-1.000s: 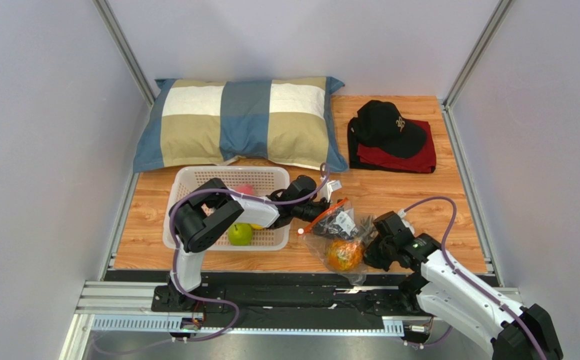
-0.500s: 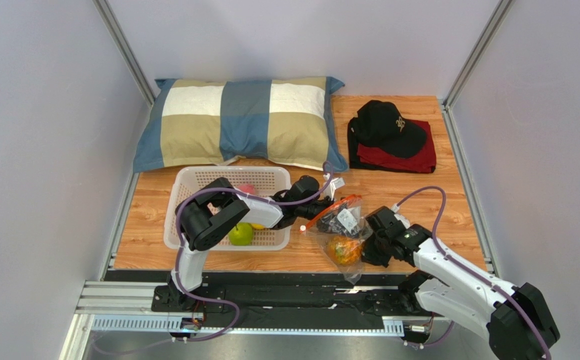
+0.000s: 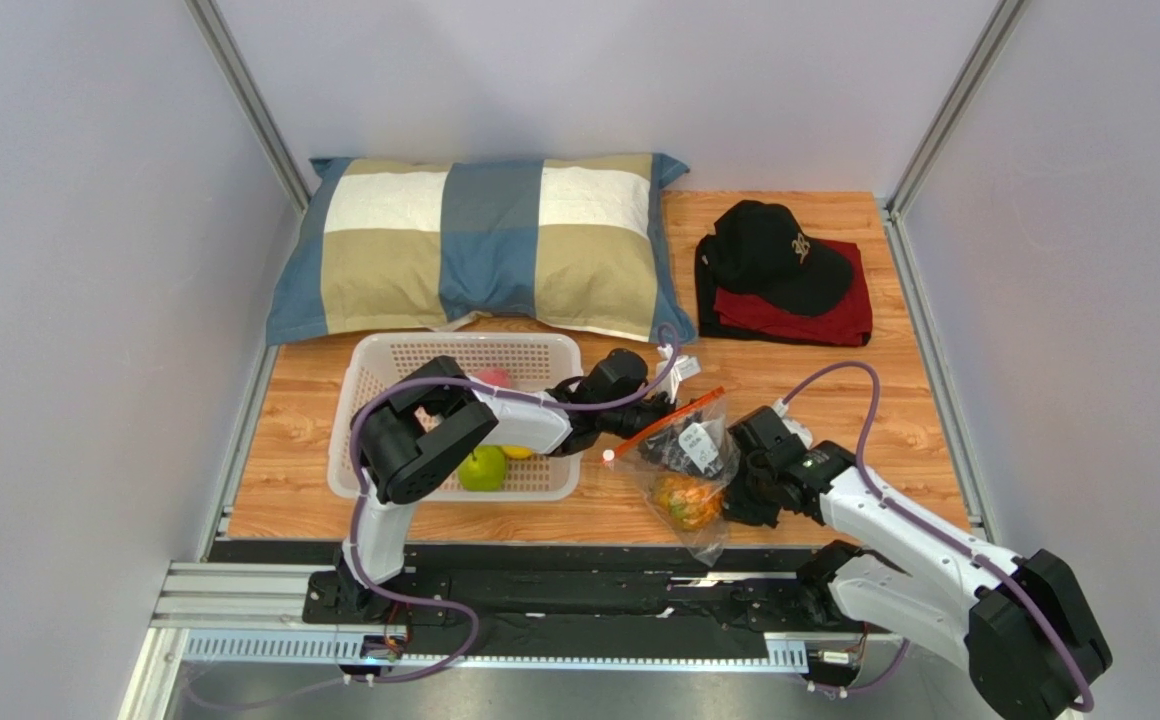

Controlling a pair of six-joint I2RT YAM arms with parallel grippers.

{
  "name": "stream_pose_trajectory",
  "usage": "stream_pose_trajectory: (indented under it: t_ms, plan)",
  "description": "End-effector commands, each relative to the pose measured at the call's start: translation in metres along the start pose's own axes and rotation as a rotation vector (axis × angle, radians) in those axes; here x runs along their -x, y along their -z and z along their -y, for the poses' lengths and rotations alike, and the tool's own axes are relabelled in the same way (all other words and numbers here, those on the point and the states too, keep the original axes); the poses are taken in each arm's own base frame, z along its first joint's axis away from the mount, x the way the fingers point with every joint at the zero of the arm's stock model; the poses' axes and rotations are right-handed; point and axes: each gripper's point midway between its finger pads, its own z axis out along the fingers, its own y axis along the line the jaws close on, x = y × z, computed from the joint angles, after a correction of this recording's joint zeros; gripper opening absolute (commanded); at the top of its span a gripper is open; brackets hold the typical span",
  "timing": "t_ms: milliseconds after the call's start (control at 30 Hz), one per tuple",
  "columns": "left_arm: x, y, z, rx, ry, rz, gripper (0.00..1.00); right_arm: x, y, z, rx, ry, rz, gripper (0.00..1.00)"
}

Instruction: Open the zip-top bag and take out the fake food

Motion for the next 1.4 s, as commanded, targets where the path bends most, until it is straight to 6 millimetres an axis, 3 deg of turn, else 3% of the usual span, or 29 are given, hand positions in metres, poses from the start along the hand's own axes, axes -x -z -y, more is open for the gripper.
stream_pose_trajectory:
  t_ms: [0,133,167,233,267,333,400,667,700,733,800,933,1100,1367]
  plan:
    - [-0.066,-0.013,0.049,-0.119,-0.139,-0.251,0.90,0.064,0.025,-0.093,0.335,-0.087,0.216,0.00]
    - [-0.066,-0.019,0.045,-0.109,-0.139,-0.247,0.68,0.065,0.026,-0.095,0.338,-0.088,0.220,0.00]
    - [-0.066,-0.018,0.045,-0.104,-0.145,-0.244,0.54,0.065,0.028,-0.095,0.343,-0.085,0.220,0.00]
    - [-0.062,-0.017,0.041,-0.072,-0.163,-0.230,0.37,0.065,0.029,-0.092,0.331,-0.078,0.222,0.00]
    - [-0.058,-0.014,0.044,-0.061,-0.176,-0.219,0.21,0.066,0.030,-0.090,0.324,-0.077,0.231,0.00]
    - [-0.054,-0.010,0.039,-0.015,-0.200,-0.207,0.07,0.065,0.030,-0.081,0.290,-0.058,0.236,0.00]
    - [-0.048,-0.001,0.042,0.010,-0.211,-0.195,0.01,0.067,0.034,-0.071,0.255,-0.046,0.257,0.06]
    - [-0.019,0.031,0.045,0.055,-0.251,-0.123,0.00,0.084,0.056,-0.033,0.181,-0.055,0.338,0.35]
    - [-0.018,0.034,0.046,0.053,-0.254,-0.121,0.00,0.084,0.059,-0.030,0.181,-0.068,0.339,0.49]
    - [-0.016,0.037,0.046,0.052,-0.260,-0.118,0.00,0.091,0.064,-0.026,0.193,-0.094,0.366,0.50]
    - [-0.011,0.044,0.046,0.061,-0.262,-0.102,0.00,0.093,0.072,-0.028,0.233,-0.094,0.363,0.67]
    - [-0.004,0.053,0.042,0.065,-0.251,-0.085,0.00,0.107,0.093,-0.027,0.286,-0.127,0.397,0.74]
    - [0.005,0.061,0.040,0.048,-0.228,-0.060,0.00,0.117,0.108,-0.032,0.336,-0.115,0.417,0.77]
    - [0.014,0.069,0.045,0.011,-0.212,-0.030,0.00,0.113,0.107,-0.067,0.554,-0.065,0.385,0.75]
